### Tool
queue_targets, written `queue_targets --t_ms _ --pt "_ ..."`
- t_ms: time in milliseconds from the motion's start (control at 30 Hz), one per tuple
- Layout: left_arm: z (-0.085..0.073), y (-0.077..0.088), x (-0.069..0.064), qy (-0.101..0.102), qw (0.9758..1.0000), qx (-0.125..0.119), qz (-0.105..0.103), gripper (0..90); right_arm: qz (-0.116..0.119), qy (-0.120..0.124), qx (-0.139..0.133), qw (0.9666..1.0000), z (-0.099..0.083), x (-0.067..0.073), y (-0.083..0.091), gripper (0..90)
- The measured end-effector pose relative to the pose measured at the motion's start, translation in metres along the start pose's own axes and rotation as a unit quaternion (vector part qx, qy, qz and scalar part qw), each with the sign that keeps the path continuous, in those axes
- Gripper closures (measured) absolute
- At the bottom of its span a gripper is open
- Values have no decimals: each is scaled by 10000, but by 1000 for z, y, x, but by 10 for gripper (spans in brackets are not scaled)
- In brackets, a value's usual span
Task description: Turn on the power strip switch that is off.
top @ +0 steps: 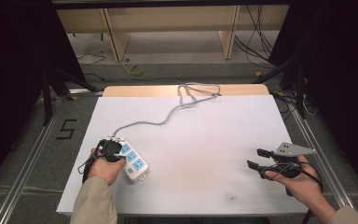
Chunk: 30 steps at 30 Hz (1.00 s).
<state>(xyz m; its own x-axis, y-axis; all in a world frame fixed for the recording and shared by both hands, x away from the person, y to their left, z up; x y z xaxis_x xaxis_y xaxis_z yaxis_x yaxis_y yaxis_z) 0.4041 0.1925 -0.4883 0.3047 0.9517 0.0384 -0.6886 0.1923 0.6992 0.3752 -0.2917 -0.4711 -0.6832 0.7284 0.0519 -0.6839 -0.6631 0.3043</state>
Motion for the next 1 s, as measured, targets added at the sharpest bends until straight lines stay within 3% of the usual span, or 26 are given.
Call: queue_targets --t_ms 633,1000 --pt "-1 0 0 22 10000 22 13 900 12 1 -10 10000 0 0 0 359" --pt "-2 0 2 187 9998 -3 -55 900 7 -13 -1 10000 0 1 0 359"
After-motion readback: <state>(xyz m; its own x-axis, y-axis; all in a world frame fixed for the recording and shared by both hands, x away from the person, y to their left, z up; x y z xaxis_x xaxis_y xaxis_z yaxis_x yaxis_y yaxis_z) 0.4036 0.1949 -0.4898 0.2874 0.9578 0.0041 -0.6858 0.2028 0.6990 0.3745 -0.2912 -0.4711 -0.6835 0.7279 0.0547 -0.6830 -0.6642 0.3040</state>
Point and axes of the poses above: each handheld gripper's, and its own axes: y roughly backward along the jaws, z roughly out of its top, x roughly to its left, the point moved 5 cm from there along -y, roughly forward along the jaws, and after that the axes turned 15 degrees about -x, right-handed, at the moved point
